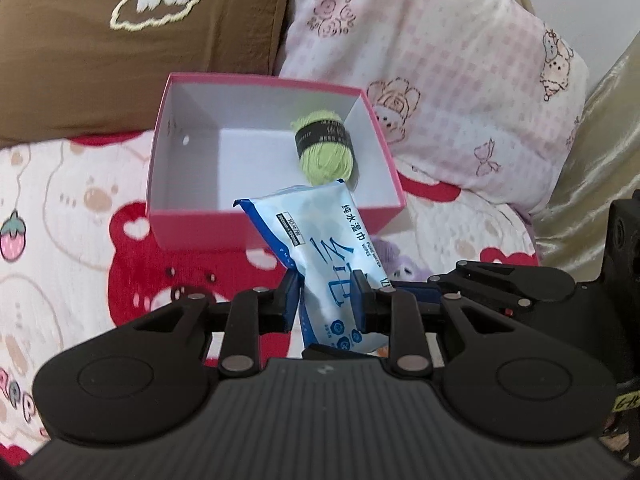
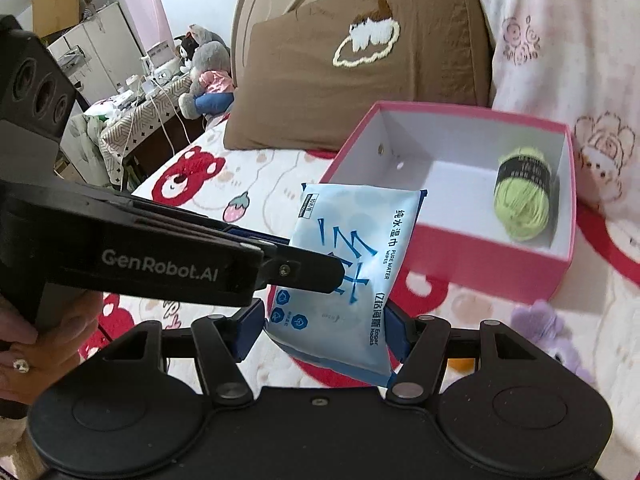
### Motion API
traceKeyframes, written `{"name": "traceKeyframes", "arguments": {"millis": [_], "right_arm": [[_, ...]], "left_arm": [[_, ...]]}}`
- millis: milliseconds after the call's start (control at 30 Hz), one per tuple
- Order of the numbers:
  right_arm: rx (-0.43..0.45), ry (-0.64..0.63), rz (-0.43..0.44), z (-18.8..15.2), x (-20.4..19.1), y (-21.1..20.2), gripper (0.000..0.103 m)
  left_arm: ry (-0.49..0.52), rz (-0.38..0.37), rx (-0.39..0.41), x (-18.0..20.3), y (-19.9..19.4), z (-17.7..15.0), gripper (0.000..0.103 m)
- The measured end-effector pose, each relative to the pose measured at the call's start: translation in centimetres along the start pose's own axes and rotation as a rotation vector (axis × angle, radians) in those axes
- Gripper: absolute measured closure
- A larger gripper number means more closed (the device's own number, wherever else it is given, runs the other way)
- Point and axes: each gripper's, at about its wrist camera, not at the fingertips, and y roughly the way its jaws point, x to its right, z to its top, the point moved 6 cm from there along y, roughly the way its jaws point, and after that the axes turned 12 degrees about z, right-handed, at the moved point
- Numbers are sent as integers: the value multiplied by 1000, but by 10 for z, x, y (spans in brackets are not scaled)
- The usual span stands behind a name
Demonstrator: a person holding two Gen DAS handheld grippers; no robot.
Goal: Organize objects
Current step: 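Lift the wet-wipes pack with the left tool into the pink box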
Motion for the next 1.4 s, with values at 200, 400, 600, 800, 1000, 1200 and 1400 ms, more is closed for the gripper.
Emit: {"name": "traceKeyframes", "arguments": {"millis": [200, 400, 600, 800, 1000, 1200, 1400], "right_arm": [[26, 15, 16, 31, 18, -4, 36], [6, 38, 8, 66, 42, 4, 36], [-31, 50, -5, 92, 75, 25, 37], [-25, 88, -2, 104, 113, 60, 37], [-57, 146, -17, 116, 151, 97, 37], [-114, 170, -68, 117, 176, 129, 38], [-156, 194, -114, 115, 189, 146, 39]], "left_arm": [[-20, 4, 17, -1, 10, 36, 78], [-68, 11, -9, 0, 39, 71, 78], [-109, 35, -40, -1, 78, 99, 78], [-147, 52, -87, -13, 132, 119, 78], [-183, 53, -112, -25, 184, 128, 78], [-236, 18, -155, -37, 222, 127, 78], [-237, 19, -184, -39, 243, 125, 77]]}}
